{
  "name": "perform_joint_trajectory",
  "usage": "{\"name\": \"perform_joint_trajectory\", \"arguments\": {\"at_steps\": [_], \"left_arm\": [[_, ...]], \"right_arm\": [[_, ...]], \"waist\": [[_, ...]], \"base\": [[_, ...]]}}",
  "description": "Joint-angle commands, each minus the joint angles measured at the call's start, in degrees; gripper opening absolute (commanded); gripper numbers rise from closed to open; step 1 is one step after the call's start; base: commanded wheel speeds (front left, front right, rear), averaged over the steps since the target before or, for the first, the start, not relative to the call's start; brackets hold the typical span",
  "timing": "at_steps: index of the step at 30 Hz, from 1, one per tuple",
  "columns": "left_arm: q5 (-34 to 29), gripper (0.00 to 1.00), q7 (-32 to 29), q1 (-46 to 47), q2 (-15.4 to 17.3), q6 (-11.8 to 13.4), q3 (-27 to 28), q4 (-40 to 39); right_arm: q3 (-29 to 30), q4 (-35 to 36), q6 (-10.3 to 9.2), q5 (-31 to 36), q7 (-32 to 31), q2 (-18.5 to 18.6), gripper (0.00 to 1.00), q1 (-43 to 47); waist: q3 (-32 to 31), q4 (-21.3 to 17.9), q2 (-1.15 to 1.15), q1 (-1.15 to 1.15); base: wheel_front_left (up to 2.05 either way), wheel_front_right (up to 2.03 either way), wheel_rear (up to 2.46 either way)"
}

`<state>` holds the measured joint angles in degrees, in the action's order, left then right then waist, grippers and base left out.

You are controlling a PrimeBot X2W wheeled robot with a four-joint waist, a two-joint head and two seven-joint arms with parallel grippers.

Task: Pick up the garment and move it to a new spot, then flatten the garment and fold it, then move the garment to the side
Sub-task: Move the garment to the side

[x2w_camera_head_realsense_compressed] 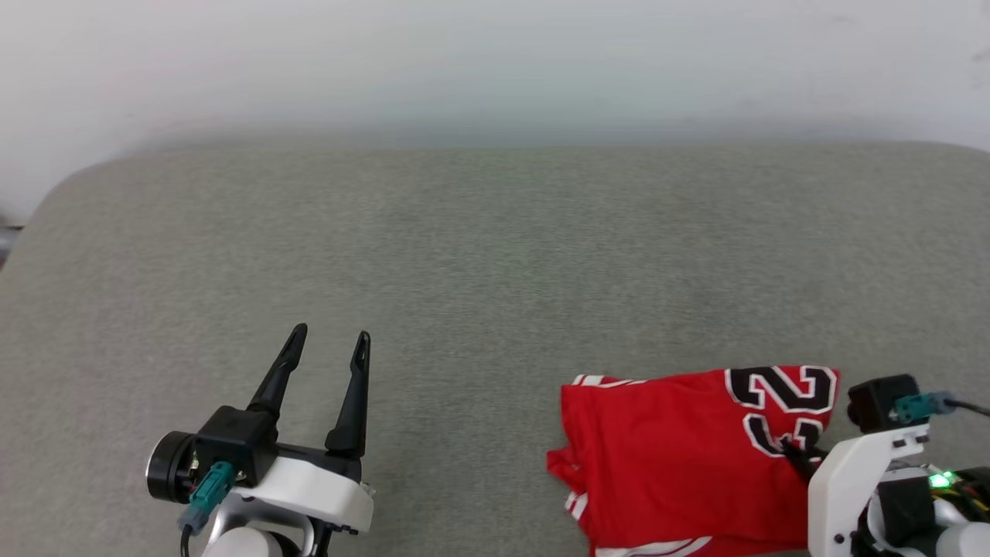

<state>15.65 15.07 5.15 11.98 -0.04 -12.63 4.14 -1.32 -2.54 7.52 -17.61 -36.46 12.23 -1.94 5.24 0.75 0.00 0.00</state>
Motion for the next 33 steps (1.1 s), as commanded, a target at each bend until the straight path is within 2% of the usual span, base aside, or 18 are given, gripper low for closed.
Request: {"name": "perform_joint_trajectory", "arguments": {"at_steps": [1, 8, 11, 16, 23, 30, 33], "left_arm": [[-0.42, 1.0, 0.11, -0.27, 0.22, -0.15, -0.03, -0.3], [-0.84, 1.0, 0.11, 1.88, 0.84, -0.72, -0.29, -2.54], [-1.19, 1.0, 0.11, 3.23, 1.24, -1.06, -0.37, -3.57], [-2.21, 1.0, -0.45, 7.17, 2.35, -2.4, -1.35, -5.81], [-3.48, 1.0, -1.57, 12.48, 4.4, -3.66, -2.04, -8.85], [-3.79, 1.0, -1.84, 17.06, 5.44, -5.0, -3.36, -10.72], [-3.83, 1.0, -1.73, 18.49, 5.72, -5.44, -4.07, -10.94]], "right_arm": [[0.49, 0.62, -0.07, 0.83, -0.37, 0.58, 0.0, -0.8], [4.86, 1.93, -0.07, 5.01, -0.52, 0.57, 0.0, -3.74], [6.61, 0.45, -0.07, 6.24, 0.95, 0.35, 0.0, -6.72], [11.19, -3.3, -0.07, 8.69, 4.06, 1.37, 0.0, -12.77], [19.57, -7.78, -0.07, 12.79, 8.6, 3.06, 0.0, -22.2], [29.48, -12.32, -0.07, 18.16, 11.44, 5.91, 0.0, -29.02], [31.96, -13.89, -0.07, 20.28, 12.57, 6.11, 0.0, -30.85]], "waist": [[0.36, -2.64, 0.0, 0.0], [4.69, -9.68, 0.0, 0.0], [7.58, -12.66, 0.0, 0.0], [13.95, -15.34, 0.0, 0.0], [22.22, -16.86, 0.0, 0.0], [28.4, -15.14, 0.0, 0.0], [29.86, -14.34, 0.0, 0.0]], "base": [[0.0, 0.0, 0.0], [0.0, 0.0, 0.0], [0.0, 0.0, 0.0], [0.0, 0.0, 0.0], [0.0, 0.0, 0.0], [0.0, 0.0, 0.0], [0.0, 0.0, 0.0]]}}
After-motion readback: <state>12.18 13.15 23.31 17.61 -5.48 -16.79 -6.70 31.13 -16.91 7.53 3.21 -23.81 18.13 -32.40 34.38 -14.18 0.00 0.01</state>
